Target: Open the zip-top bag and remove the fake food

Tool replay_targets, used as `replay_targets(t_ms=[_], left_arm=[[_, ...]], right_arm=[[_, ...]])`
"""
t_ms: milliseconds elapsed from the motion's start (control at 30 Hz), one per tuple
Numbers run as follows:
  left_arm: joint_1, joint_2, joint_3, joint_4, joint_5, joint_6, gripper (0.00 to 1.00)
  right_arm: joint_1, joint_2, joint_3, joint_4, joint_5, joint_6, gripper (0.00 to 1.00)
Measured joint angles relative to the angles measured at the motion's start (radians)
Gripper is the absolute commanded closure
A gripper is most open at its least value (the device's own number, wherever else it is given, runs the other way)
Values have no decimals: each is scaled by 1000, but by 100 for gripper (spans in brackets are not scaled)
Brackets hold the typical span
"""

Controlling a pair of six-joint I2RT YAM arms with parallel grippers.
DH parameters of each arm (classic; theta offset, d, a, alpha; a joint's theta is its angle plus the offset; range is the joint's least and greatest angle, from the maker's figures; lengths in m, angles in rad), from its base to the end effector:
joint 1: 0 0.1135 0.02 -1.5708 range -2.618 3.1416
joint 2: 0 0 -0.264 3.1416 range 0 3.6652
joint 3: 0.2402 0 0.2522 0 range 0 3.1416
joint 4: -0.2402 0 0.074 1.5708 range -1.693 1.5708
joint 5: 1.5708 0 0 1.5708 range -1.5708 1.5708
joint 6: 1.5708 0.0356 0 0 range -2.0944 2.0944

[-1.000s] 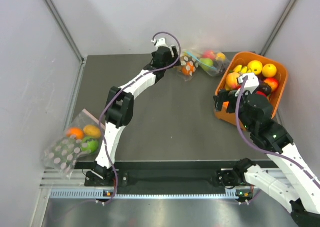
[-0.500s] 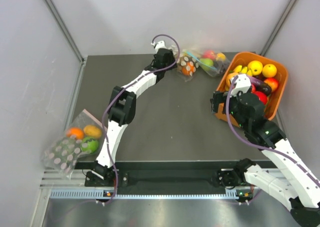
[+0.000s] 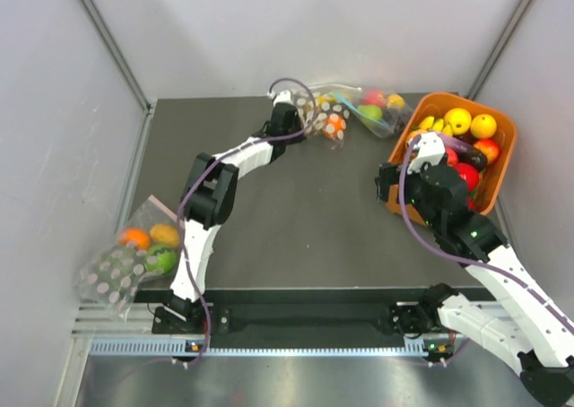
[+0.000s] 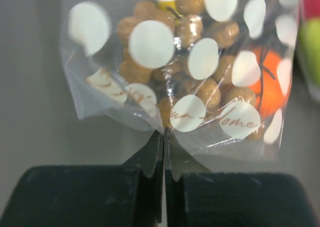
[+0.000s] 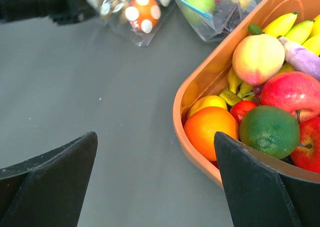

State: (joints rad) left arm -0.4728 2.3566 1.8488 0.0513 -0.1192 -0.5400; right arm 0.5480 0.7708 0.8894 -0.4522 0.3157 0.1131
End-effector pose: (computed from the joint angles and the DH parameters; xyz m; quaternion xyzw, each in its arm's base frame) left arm 0.4899 -0.2458 0.1852 -0.0599 0.8457 -0.2118 0.4861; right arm 0.1497 0.0784 0.3507 -0.0846 0.8053 0.0647 0.5832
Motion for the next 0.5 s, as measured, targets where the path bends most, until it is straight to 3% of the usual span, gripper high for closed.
replay_targets(t_ms=[200,500], left_arm=[[8,-249,-346,39,77,68,100],[13,-680,-683,24,267,193,100]], right_arm=[[0,6,0,3,-10,0,0],[0,29,0,14,-71,13,0]])
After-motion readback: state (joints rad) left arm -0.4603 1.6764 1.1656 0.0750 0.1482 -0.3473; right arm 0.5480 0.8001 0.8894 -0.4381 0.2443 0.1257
